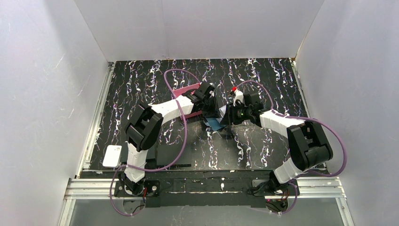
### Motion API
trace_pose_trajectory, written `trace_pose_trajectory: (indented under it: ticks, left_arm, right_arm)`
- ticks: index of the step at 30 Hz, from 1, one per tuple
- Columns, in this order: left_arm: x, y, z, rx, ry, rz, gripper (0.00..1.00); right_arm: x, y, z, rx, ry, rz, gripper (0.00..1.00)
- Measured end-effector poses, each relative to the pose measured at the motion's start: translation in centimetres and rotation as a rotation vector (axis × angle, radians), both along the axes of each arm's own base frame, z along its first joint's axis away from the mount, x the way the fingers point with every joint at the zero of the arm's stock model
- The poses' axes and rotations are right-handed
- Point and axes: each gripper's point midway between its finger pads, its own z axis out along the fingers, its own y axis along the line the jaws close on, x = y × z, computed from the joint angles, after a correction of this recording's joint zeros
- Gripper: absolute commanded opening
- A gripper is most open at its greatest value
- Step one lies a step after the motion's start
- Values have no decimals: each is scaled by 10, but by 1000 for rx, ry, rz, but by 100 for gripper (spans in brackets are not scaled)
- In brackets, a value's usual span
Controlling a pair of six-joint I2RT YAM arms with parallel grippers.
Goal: Put the credit cards into the card holder
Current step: Turn over the card slot in the card holder.
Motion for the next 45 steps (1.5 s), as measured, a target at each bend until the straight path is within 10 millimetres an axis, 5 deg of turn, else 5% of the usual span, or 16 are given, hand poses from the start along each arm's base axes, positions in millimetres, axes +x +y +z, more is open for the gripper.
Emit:
trace_pose_trajectory:
  ticks: [5,15,28,45]
  left_arm:
    - [1,0,0,6,-10,-9,33]
    - [-2,8,1,45,-28,-42,46]
    - [-6,17,61,-26,-105,-71,49]
    - [19,-11,28,-41,-46,-69,48]
  right_arm:
    - [3,-2,-1,-12,3,-26,34]
    - [8,-9,-2,-16,8,-61,34]
    - [18,-17,1,-10,-1,-94,32]
    - [15,-14,-1,2,16,-81,31]
